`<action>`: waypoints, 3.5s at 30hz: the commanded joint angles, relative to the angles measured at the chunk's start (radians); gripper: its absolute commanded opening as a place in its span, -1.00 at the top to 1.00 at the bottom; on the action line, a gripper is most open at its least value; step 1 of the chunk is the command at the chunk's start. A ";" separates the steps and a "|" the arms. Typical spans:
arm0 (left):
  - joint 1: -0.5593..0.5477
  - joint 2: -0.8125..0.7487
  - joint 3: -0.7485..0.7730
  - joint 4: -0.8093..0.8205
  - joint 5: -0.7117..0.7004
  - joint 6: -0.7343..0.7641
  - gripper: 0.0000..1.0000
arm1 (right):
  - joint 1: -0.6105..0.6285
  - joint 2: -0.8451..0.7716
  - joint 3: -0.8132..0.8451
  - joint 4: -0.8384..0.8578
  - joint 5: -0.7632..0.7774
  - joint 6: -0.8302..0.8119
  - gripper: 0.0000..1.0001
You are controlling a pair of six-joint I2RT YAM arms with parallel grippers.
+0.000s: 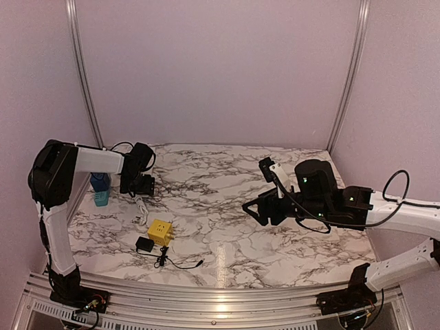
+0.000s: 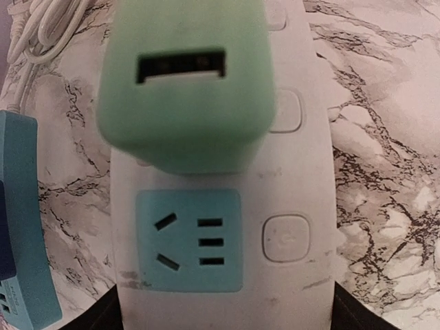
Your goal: Insert the plug
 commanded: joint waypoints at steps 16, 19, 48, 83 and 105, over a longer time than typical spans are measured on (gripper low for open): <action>0.027 -0.040 -0.054 -0.043 -0.120 -0.007 -0.98 | 0.015 0.004 0.020 0.021 -0.009 0.009 -0.41; 0.027 -0.049 -0.054 -0.061 -0.154 -0.001 -0.98 | 0.014 0.002 0.016 0.021 -0.009 0.010 -0.41; 0.101 -0.354 -0.004 -0.096 -0.124 -0.062 -0.98 | 0.014 0.007 0.003 0.011 0.031 -0.018 -0.43; -0.107 -0.784 -0.351 -0.057 0.004 -0.105 -0.98 | -0.852 0.482 0.114 0.046 0.268 0.061 -0.97; -0.188 -0.894 -0.485 -0.048 -0.010 -0.154 -0.98 | -1.000 0.810 0.380 0.008 0.141 0.081 -0.82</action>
